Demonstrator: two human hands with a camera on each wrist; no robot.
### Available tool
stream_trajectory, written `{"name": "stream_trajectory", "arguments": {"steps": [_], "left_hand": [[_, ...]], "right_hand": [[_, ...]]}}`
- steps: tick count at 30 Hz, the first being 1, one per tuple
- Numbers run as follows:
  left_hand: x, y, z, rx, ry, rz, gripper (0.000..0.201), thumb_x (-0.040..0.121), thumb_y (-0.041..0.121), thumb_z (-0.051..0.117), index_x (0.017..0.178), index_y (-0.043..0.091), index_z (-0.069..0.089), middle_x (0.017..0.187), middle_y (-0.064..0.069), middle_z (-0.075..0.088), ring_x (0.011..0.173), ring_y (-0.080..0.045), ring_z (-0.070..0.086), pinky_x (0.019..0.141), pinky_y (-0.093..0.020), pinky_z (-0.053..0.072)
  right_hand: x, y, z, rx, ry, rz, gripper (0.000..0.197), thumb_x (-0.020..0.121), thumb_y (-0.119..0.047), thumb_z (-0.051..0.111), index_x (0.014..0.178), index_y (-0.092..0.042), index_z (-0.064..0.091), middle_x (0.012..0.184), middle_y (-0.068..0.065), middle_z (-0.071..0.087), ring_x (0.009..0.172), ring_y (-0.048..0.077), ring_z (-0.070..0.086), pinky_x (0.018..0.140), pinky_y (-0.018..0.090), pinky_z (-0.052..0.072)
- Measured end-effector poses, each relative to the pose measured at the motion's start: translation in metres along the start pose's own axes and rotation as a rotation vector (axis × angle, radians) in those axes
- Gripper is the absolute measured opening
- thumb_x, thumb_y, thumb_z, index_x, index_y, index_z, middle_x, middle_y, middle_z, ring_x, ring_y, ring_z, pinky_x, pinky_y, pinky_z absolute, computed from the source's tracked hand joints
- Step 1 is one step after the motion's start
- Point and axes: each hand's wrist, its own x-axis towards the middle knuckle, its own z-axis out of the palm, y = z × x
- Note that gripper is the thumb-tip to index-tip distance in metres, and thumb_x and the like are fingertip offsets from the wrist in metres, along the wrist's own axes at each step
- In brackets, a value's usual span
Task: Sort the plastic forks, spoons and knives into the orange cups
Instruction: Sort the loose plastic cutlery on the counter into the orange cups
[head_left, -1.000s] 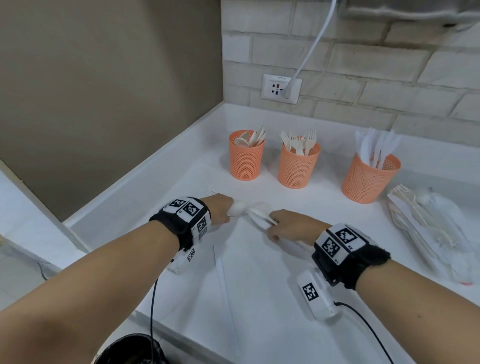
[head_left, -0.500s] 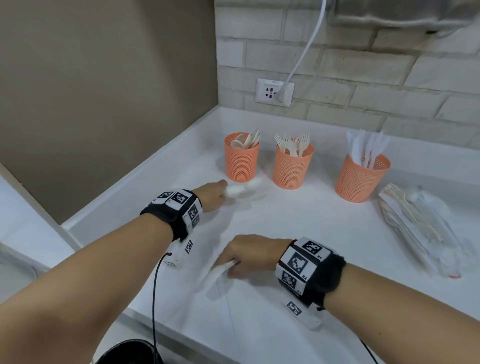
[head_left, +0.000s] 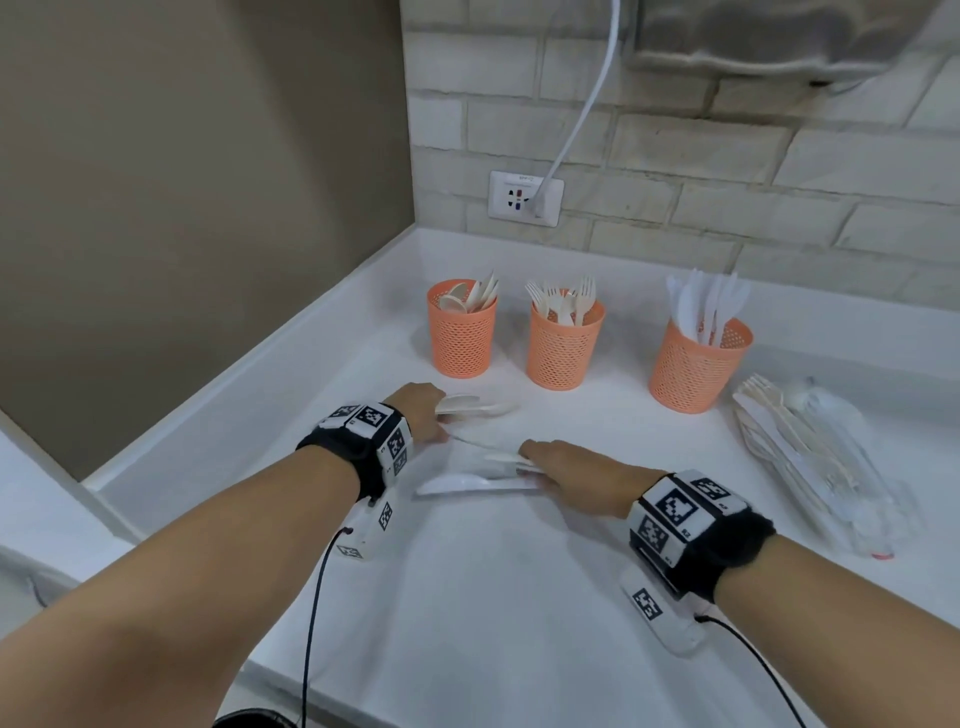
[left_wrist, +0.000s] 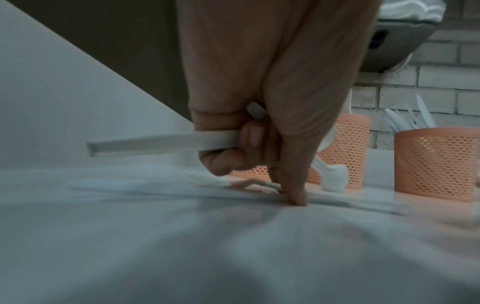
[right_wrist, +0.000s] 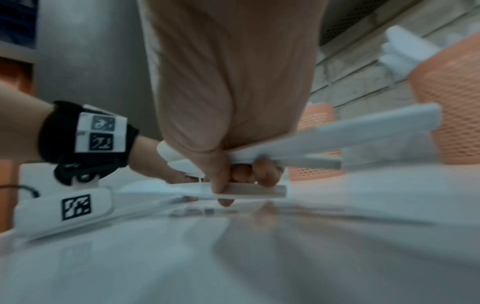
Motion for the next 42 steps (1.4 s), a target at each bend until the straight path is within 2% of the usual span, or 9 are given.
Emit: {"name": "stream_trajectory", "arguments": {"steps": [9,13,17,24,28,31,34,38,42], "left_hand": [[-0.001,0.005,0.004,-0.095,-0.071,0.037,0.029,0.082,0.03,0.067,0.093,0.005,0.059,0.091,-0.007,0.053,0.089,-0.026,0.056,0.071,-0.025,0.035],[-0.002,0.003,0.001,-0.22,-0.049,-0.009,0.027,0.081,0.03,0.066,0.069,0.015,0.048,0.075,-0.002,0.053,0.079,-0.023,0.052,0.069,-0.027,0.038],[-0.012,0.007,-0.018,-0.391,0.045,0.08,0.017,0.088,0.028,0.061,0.089,0.013,0.054,0.083,-0.002,0.055,0.076,-0.019,0.051,0.057,-0.022,0.038],[-0.039,0.03,-0.043,-1.176,-0.046,0.195,0.023,0.096,0.02,0.047,0.074,0.015,0.048,0.051,0.004,0.03,0.041,-0.006,0.029,0.044,-0.017,0.035],[-0.048,0.034,-0.041,-1.389,-0.041,0.266,0.021,0.098,0.026,0.042,0.084,0.013,0.052,0.042,0.01,0.031,0.04,-0.004,0.029,0.05,-0.018,0.04],[-0.052,0.032,-0.036,-1.518,-0.005,0.248,0.036,0.098,0.023,0.042,0.063,0.016,0.046,0.042,0.01,0.027,0.039,-0.005,0.026,0.049,-0.019,0.04],[-0.056,0.028,-0.035,-1.548,-0.016,0.23,0.037,0.099,0.027,0.037,0.065,0.015,0.045,0.04,0.01,0.025,0.037,-0.004,0.029,0.049,-0.018,0.041],[-0.062,0.015,-0.033,-1.616,-0.021,0.118,0.04,0.098,0.045,0.03,0.078,0.015,0.048,0.041,0.01,0.022,0.038,-0.007,0.023,0.048,-0.02,0.041],[-0.065,0.002,-0.026,-1.746,-0.012,0.017,0.029,0.1,0.03,0.034,0.082,0.012,0.048,0.047,0.006,0.035,0.038,-0.007,0.033,0.045,-0.02,0.042]], "right_hand": [[-0.016,0.013,-0.02,0.462,0.24,0.136,0.05,0.097,-0.044,0.035,0.114,-0.001,0.053,0.114,0.008,0.059,0.106,0.024,0.054,0.095,0.035,0.039],[-0.009,0.012,-0.018,0.43,0.272,0.141,0.035,0.087,-0.045,0.057,0.085,-0.011,0.05,0.07,-0.006,0.049,0.064,0.009,0.047,0.062,0.023,0.038],[0.001,0.01,-0.019,0.566,0.429,0.249,0.039,0.096,-0.039,0.042,0.063,-0.018,0.045,0.06,-0.005,0.046,0.053,0.009,0.043,0.051,0.019,0.032],[0.014,-0.024,-0.028,1.07,0.366,0.025,0.021,0.092,-0.032,0.055,0.079,-0.015,0.052,0.045,-0.012,0.034,0.041,0.007,0.028,0.039,0.018,0.024],[0.024,-0.037,-0.03,1.153,0.372,-0.041,0.015,0.09,-0.02,0.06,0.085,-0.01,0.05,0.043,-0.013,0.042,0.038,0.005,0.026,0.037,0.017,0.023],[0.033,-0.044,-0.031,1.173,0.44,-0.017,0.011,0.094,-0.018,0.053,0.1,-0.014,0.044,0.058,-0.005,0.037,0.036,0.002,0.029,0.036,0.016,0.025],[0.042,-0.05,-0.03,1.159,0.419,-0.051,0.01,0.097,-0.015,0.045,0.107,-0.013,0.047,0.065,0.0,0.04,0.035,0.0,0.032,0.035,0.015,0.026],[0.05,-0.053,-0.028,1.089,0.528,-0.058,0.004,0.095,-0.014,0.05,0.097,-0.015,0.053,0.066,-0.005,0.045,0.045,0.0,0.04,0.042,0.013,0.032],[0.053,-0.061,-0.031,0.957,0.888,-0.138,0.013,0.088,-0.009,0.06,0.081,-0.02,0.057,0.073,-0.004,0.057,0.068,0.003,0.054,0.065,0.009,0.044]]}}
